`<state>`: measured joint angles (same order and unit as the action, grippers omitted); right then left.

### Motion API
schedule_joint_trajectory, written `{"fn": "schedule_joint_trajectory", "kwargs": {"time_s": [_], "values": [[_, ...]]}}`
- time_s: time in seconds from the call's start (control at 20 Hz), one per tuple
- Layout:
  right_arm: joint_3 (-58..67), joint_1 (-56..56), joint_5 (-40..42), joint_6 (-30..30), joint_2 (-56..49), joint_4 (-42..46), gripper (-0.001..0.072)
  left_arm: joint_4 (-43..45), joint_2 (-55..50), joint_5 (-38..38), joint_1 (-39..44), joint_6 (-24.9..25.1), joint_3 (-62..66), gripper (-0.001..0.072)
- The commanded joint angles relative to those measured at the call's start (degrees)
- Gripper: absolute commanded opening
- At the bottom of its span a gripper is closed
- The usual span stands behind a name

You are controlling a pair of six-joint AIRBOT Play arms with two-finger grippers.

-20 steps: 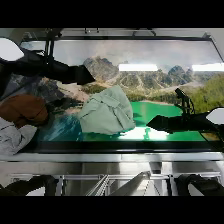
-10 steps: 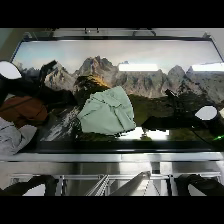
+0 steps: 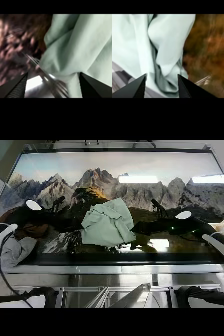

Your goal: Fold the shirts.

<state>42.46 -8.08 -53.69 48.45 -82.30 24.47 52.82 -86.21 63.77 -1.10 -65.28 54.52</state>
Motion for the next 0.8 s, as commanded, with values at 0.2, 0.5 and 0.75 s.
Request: {"fn": "schedule_joint_trajectory", "kwargs": {"time_s": [0.2, 0.5, 0.75], "values": [[2.4, -1.5, -2.6, -2.4, -6.3, -1.5, 0.0407, -1.9, -13.6, 5.4, 3.2, 2.4, 12.0, 0.0423], [6.8, -1.4, -13.5, -6.5, -4.3, -7.7, 0.0015, -2.0, -9.7, 14.7, 3.0, 4.8, 17.8, 0.0023], [18.1, 4.5, -17.3, -2.2, 4.7, -9.8, 0.0015, -8.1, 2.2, 20.5, 0.7, 4.8, 25.2, 0.0023]]}}
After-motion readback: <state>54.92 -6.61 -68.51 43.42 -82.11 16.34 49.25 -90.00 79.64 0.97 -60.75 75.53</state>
